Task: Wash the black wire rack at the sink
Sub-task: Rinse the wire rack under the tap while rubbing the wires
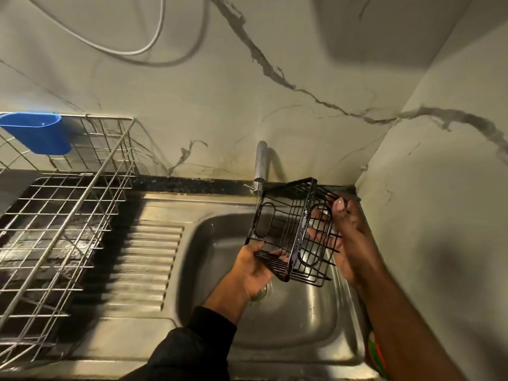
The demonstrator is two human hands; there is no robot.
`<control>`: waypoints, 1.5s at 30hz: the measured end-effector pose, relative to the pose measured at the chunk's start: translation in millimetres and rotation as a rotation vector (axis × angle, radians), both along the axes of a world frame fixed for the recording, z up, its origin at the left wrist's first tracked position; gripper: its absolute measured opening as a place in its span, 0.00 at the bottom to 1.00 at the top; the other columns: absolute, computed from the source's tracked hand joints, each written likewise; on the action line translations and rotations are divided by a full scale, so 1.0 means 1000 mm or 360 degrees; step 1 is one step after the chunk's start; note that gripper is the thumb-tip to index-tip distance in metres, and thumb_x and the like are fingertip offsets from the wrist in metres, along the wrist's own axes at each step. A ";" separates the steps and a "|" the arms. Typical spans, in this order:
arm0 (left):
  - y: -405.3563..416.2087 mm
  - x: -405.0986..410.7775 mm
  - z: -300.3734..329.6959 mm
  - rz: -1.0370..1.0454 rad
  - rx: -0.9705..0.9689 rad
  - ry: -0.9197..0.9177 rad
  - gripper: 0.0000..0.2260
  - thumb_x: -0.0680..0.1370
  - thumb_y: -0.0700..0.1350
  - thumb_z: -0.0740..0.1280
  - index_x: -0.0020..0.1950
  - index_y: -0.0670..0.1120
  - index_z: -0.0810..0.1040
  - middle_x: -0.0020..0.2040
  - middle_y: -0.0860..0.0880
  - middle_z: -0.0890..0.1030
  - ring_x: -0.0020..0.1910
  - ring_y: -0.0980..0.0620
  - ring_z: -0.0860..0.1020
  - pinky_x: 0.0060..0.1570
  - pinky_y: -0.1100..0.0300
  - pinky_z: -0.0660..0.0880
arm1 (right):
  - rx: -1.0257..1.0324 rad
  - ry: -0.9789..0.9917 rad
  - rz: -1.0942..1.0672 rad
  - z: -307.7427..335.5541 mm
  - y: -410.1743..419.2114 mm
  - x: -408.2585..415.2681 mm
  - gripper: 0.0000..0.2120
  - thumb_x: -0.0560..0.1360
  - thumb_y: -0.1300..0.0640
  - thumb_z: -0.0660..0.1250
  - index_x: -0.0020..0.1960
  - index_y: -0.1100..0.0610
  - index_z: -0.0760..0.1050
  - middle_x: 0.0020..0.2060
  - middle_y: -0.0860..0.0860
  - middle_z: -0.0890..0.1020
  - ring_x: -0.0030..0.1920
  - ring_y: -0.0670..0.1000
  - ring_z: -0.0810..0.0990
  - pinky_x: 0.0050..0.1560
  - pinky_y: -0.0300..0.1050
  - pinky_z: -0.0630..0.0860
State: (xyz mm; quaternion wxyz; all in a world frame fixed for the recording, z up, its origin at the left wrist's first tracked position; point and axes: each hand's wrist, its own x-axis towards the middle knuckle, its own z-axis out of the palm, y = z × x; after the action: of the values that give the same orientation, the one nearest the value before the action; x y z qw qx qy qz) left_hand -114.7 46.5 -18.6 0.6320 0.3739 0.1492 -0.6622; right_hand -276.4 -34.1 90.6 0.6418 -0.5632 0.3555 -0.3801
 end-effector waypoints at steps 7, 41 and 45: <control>-0.002 0.001 -0.004 -0.0247 -0.0121 -0.0323 0.16 0.84 0.43 0.60 0.71 0.40 0.72 0.44 0.41 0.85 0.38 0.43 0.85 0.39 0.50 0.82 | -0.0254 -0.0011 0.0090 0.007 0.010 0.003 0.26 0.74 0.41 0.71 0.64 0.55 0.73 0.63 0.56 0.79 0.64 0.56 0.80 0.59 0.61 0.79; 0.034 0.082 0.049 -0.0739 0.0792 -0.3018 0.14 0.84 0.51 0.62 0.57 0.45 0.84 0.42 0.47 0.81 0.42 0.46 0.79 0.42 0.57 0.74 | 0.0984 -0.0487 0.0077 -0.064 -0.044 0.010 0.35 0.78 0.33 0.59 0.70 0.62 0.70 0.61 0.60 0.80 0.63 0.64 0.79 0.53 0.69 0.80; 0.051 0.085 0.072 -0.0741 0.1129 -0.3128 0.24 0.83 0.61 0.59 0.45 0.44 0.84 0.37 0.46 0.80 0.40 0.42 0.81 0.38 0.57 0.70 | 0.1022 -0.0497 0.0147 -0.078 -0.048 0.014 0.28 0.83 0.37 0.51 0.62 0.58 0.77 0.60 0.62 0.81 0.63 0.68 0.79 0.51 0.67 0.80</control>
State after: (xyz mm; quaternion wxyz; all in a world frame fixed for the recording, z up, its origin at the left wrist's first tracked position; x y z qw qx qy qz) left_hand -30.2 97.7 53.3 0.1882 0.9251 -0.3162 -0.0938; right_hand -262.2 -82.0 12.7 0.8490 -0.2835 0.3287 -0.3012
